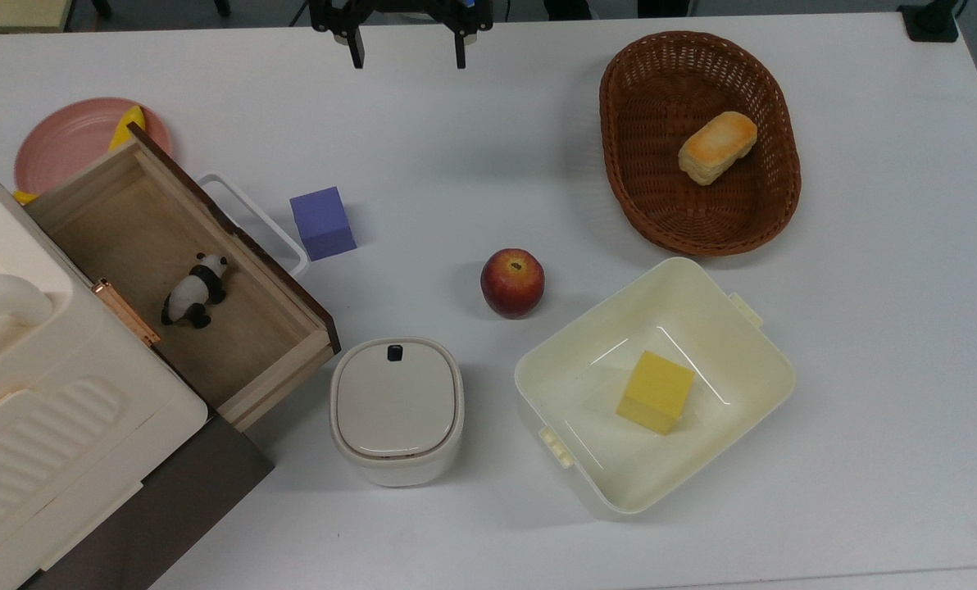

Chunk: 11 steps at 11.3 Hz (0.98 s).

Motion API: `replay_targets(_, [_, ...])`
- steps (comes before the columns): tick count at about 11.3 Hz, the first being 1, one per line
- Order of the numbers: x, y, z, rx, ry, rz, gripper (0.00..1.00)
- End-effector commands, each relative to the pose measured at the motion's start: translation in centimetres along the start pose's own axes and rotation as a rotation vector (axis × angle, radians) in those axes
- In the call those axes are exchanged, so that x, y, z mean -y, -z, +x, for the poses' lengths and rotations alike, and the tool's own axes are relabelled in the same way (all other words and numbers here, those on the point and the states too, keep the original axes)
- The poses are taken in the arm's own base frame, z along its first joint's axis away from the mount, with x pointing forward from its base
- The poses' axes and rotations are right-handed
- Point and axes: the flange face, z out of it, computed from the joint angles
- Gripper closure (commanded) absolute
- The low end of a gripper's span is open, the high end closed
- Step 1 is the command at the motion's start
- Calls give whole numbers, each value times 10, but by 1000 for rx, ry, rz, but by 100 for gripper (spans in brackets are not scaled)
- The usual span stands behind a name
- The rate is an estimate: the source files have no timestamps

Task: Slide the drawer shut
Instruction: 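Lower the open gripper toward the front of the open wooden drawer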

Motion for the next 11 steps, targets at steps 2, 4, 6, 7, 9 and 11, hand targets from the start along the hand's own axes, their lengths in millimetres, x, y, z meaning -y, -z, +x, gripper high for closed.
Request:
replay_targets(2, [0, 0, -11, 20, -23, -3, 0])
replay_targets(4, [2, -3, -9, 19, -86, -4, 0])
replay_targets(6, [0, -3, -9, 20, -80, 0, 85])
replay_targets(7, [1, -4, -9, 20, -75, 1, 100])
replay_targets(9, [0, -5, -10, 25, -55, 0, 100])
replay_targets(11, [0, -4, -9, 22, -57, 2, 100])
